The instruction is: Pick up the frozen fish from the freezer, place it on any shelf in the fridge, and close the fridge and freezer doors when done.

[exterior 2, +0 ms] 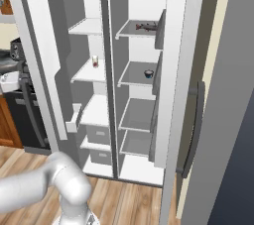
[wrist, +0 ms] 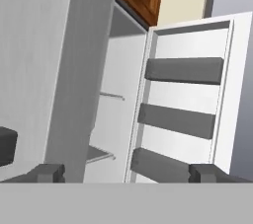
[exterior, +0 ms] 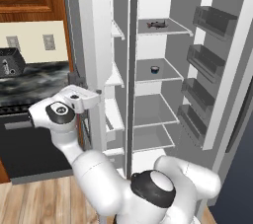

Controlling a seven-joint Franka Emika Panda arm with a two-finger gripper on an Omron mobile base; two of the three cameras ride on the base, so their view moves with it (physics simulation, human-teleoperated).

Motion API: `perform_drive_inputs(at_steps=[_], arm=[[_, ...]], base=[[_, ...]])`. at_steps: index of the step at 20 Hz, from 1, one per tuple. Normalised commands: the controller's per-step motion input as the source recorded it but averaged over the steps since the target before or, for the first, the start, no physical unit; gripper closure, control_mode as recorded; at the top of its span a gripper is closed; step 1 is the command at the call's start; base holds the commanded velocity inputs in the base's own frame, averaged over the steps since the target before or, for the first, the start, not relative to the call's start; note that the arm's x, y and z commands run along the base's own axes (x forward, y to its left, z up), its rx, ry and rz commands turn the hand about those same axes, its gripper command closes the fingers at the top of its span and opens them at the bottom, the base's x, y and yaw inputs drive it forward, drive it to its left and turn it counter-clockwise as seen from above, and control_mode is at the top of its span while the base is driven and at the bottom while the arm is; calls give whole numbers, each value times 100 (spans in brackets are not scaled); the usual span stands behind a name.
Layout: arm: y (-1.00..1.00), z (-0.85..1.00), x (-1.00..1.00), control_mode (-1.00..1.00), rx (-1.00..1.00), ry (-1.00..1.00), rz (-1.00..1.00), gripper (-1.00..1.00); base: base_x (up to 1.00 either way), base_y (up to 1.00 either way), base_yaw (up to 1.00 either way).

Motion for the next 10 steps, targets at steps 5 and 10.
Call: perform_drive_inputs(at_steps=[5,10], arm=[[66,0,14,-100,-1,0,0,-100],[20,-2,63,-100,0,2,0,-100]], base=[[0,0,0],[0,0,0]])
